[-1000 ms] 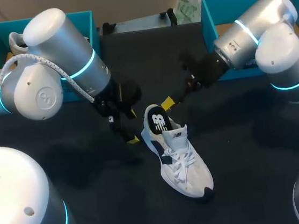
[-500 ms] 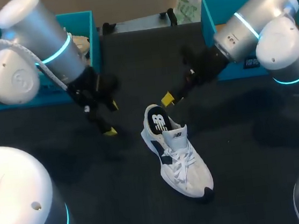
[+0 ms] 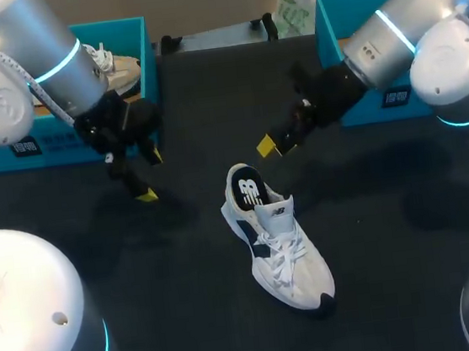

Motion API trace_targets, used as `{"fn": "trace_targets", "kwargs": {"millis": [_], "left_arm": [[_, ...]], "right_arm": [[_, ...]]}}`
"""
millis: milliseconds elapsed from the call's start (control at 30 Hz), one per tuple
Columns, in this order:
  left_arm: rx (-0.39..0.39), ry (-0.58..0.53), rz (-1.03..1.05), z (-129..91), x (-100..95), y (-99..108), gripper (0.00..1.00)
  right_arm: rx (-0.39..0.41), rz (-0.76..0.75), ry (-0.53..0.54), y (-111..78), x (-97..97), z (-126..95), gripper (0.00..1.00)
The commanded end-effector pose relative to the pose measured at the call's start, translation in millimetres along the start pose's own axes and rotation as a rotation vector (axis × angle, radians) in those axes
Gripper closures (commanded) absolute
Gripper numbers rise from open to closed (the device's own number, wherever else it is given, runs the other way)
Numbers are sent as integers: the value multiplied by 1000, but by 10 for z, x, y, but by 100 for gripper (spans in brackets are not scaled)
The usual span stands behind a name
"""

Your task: Take the shoe out of the shoebox, open the shoe tongue, remove and reinsert the insole, then place the shoe into the shoebox

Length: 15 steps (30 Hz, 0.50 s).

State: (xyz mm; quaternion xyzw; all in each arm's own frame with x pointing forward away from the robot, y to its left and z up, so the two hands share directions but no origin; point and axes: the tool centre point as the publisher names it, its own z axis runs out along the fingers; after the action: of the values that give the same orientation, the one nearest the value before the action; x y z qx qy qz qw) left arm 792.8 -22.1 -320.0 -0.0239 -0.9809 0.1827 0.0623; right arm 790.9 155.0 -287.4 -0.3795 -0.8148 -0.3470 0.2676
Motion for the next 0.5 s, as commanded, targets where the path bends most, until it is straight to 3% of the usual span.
{"fn": "trace_targets", "kwargs": {"millis": [33, 267, 500], "left_arm": [[0, -1, 1, 2, 4, 7, 0], [0, -1, 1, 2, 4, 7, 0], [-13, 16, 87, -167, -85, 134, 0]], "right_arm": [[-5, 0, -4, -31, 17, -6, 0], [-3, -4, 0, -32, 0, 11, 0], [11, 13, -169, -75, 18, -72, 0]]}}
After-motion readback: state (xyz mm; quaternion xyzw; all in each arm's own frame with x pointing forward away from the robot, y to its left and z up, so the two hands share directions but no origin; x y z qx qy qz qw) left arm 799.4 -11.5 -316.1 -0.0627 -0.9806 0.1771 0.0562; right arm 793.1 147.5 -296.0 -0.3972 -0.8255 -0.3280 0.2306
